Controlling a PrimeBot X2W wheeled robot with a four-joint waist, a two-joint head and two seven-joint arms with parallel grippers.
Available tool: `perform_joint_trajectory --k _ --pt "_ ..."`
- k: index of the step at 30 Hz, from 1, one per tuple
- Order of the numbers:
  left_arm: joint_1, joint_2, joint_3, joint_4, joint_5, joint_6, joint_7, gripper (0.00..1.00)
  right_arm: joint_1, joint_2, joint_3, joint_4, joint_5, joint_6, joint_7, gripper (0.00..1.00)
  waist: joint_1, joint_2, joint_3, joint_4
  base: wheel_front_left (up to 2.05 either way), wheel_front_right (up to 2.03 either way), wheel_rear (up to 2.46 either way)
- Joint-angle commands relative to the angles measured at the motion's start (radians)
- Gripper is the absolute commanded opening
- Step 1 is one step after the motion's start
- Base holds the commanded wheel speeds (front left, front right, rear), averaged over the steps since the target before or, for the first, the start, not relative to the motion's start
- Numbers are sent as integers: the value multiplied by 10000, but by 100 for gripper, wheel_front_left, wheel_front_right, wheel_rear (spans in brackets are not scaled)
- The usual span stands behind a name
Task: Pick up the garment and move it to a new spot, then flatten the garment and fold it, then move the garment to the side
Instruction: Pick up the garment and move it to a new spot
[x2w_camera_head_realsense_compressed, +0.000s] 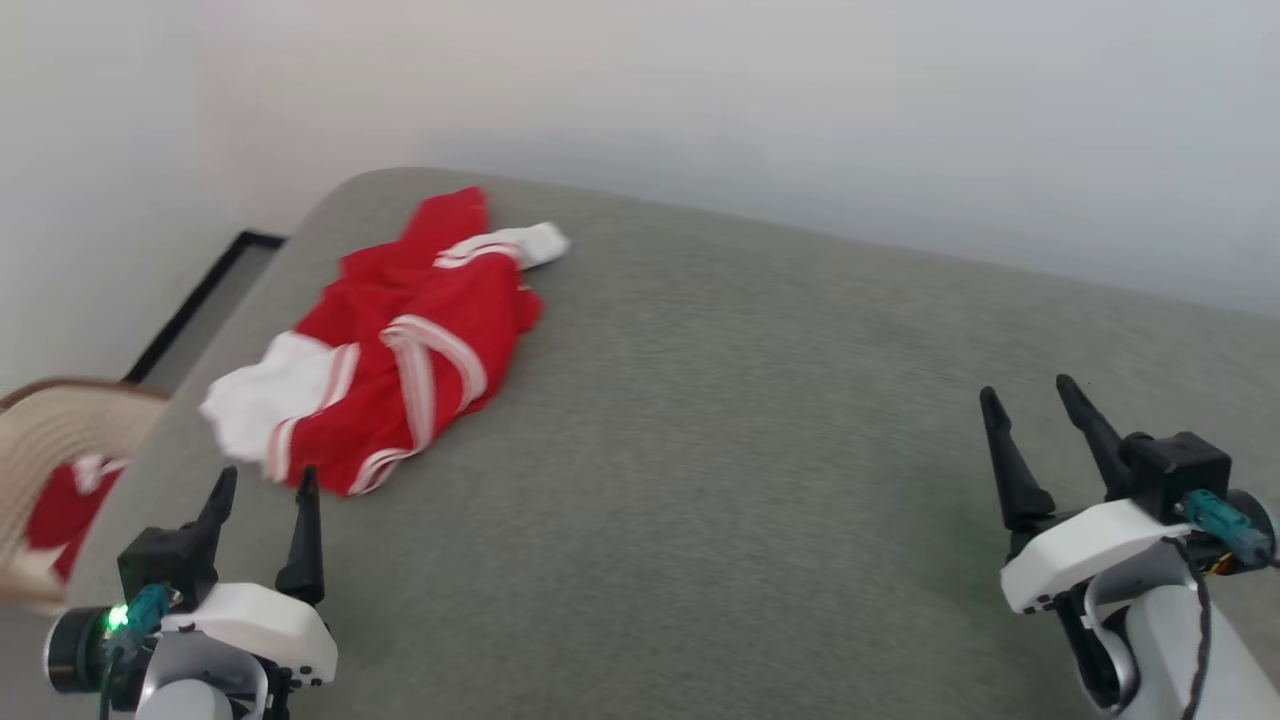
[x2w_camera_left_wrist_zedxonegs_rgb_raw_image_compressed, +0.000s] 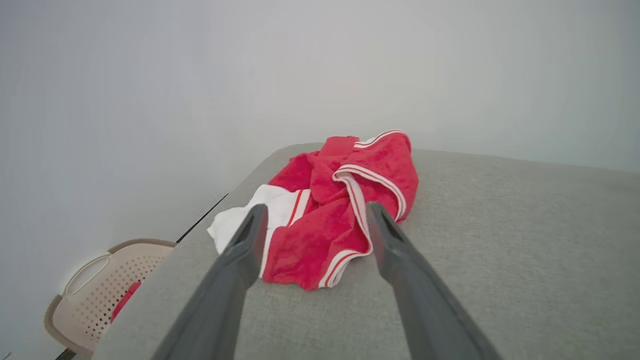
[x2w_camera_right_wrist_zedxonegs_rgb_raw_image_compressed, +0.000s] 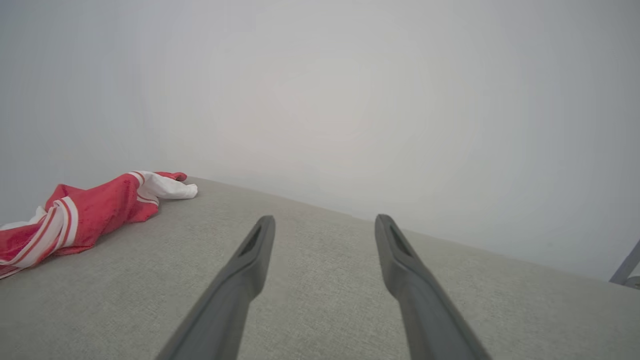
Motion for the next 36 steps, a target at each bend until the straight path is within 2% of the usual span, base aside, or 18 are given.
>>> perform_joint_trajectory --k 1,13,21,25,30,34,36 --pt "69 0 47 -54 101 12 -73 100 89 62 26 -4 79 1 -44 100 0 0 14 541 0 0 0" --pt "579 -446 644 -307 87 131 -70 100 77 577 730 -14 442 1 -42 100 0 0 27 2155 0 0 0" --pt "951 -665 948 -653 164 121 -67 100 -170 706 1110 53 598 1 -42 100 0 0 131 2339 0 0 0" --pt "711 -646 903 -571 60 24 -67 100 -363 672 1316 89 656 -1 -42 100 0 0 388 1966 0 0 0" --pt "-371 -516 348 -387 132 -54 -67 100 -821 524 1467 75 665 1 -42 100 0 0 1071 1128 0 0 0" --pt "-1434 -178 -218 -22 101 -69 -67 100 -1102 441 1529 31 641 1 -42 100 0 0 1619 521 0 0 0" --pt "-2247 217 -707 423 -41 -79 -66 100 -1308 384 1558 -9 616 1 -42 100 0 0 2027 128 0 0 0"
